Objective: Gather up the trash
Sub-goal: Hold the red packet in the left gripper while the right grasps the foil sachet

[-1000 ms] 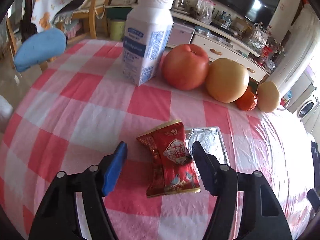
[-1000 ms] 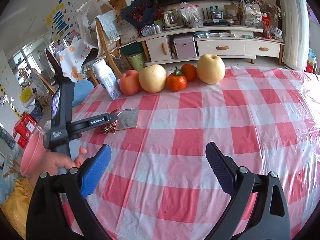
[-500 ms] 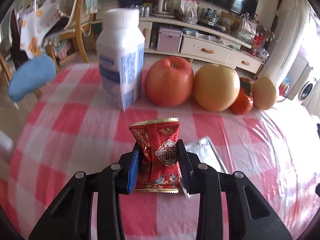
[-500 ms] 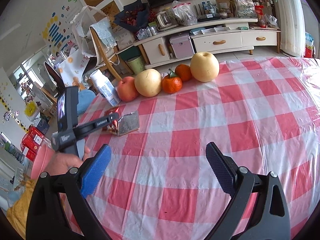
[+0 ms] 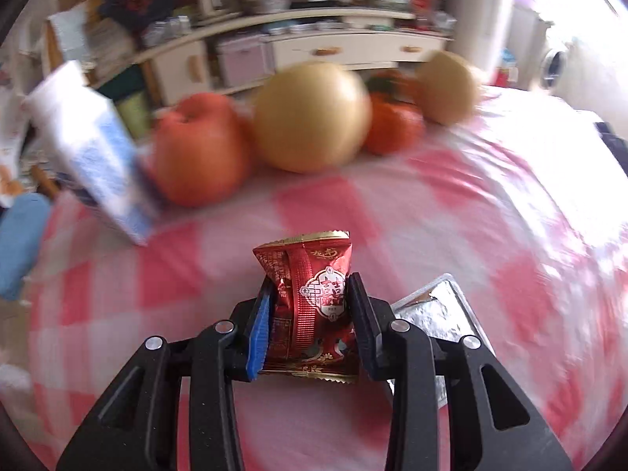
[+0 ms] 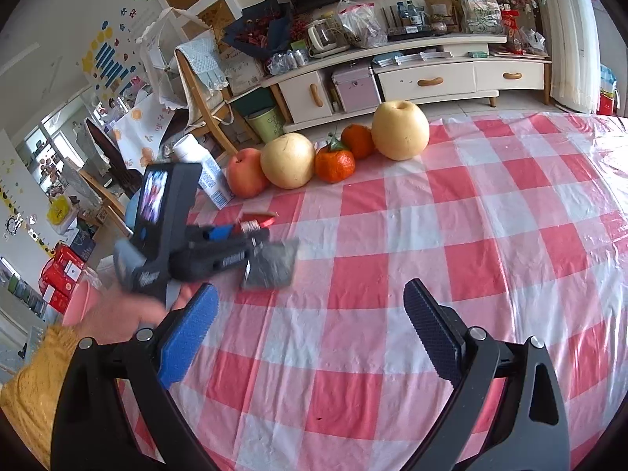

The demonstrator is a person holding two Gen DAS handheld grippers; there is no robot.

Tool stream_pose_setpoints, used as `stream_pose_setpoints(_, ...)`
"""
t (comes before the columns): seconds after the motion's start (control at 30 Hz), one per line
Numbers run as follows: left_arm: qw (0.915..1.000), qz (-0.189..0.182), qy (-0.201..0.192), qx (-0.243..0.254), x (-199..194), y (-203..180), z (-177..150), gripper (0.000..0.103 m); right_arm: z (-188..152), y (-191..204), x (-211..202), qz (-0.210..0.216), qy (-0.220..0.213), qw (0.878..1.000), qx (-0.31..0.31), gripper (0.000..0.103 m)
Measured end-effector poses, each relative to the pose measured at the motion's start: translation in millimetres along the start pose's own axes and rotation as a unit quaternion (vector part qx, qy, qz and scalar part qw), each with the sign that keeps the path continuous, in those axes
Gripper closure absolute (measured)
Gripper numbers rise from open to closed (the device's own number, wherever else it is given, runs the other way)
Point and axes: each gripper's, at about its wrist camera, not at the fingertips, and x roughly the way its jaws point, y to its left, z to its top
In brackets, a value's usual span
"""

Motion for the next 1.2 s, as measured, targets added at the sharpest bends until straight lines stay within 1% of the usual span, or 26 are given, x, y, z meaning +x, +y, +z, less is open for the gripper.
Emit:
stream_pose_setpoints(0.07, 0.9996, -0.014, -0.008, 0.021, -7, -23, -11, 0.063, 0, -5, 0, -0.008, 0.004, 1.000, 0.004, 0.007)
stream_pose_setpoints(0.1, 0.9992, -0.028, -0.011, 0.026, -11, -34, -16, 0.063, 0, -7, 1, -0.012, 0.007, 1.000, 0.005, 0.007)
stream_pose_setpoints(0.2, 0.9980, -0.055, -0.017, 0.025, -18, -58, -32, 0.063, -6, -14, 13, -0.045, 0.048, 0.998, 0.000, 0.007)
stream_pose_setpoints(0.33, 0.9983, -0.054, -0.021, -0.002, -27, -68, -47, 0.064, -20, -20, 31, -0.055, 0.100, 0.993, -0.007, 0.007)
stream_pose_setpoints(0.43, 0.9977, -0.044, -0.029, -0.042, -33, -60, -58, 0.066, -26, -19, 38, -0.056, 0.113, 0.992, -0.018, 0.007)
stream_pose_setpoints(0.53, 0.9965, -0.037, -0.034, -0.067, -41, -47, -73, 0.066, -28, -14, 46, -0.045, 0.120, 0.991, -0.027, 0.007)
stream_pose_setpoints(0.67, 0.9935, -0.039, -0.045, -0.098, -55, -24, -82, 0.066, -31, 1, 60, -0.047, 0.128, 0.988, -0.071, 0.007)
stream_pose_setpoints(0.73, 0.9921, -0.040, -0.049, -0.108, -63, -16, -88, 0.066, -33, 9, 67, -0.055, 0.132, 0.985, -0.098, 0.007)
stream_pose_setpoints(0.83, 0.9908, -0.043, -0.054, -0.116, -75, -10, -98, 0.066, -35, 15, 77, -0.079, 0.133, 0.979, -0.130, 0.007)
stream_pose_setpoints(0.93, 0.9899, -0.043, -0.057, -0.123, -89, -4, -111, 0.066, -37, 12, 86, -0.088, 0.135, 0.978, -0.132, 0.007)
stream_pose_setpoints(1.0, 0.9893, -0.041, -0.058, -0.127, -97, -1, -119, 0.066, -37, 13, 88, -0.098, 0.129, 0.977, -0.142, 0.007)
stream_pose_setpoints(1.13, 0.9862, -0.040, -0.065, -0.147, -110, 11, -133, 0.066, -40, 14, 89, -0.103, 0.117, 0.976, -0.151, 0.007)
stream_pose_setpoints(1.2, 0.9850, -0.040, -0.070, -0.152, -116, 17, -139, 0.066, -41, 14, 89, -0.105, 0.112, 0.976, -0.154, 0.011)
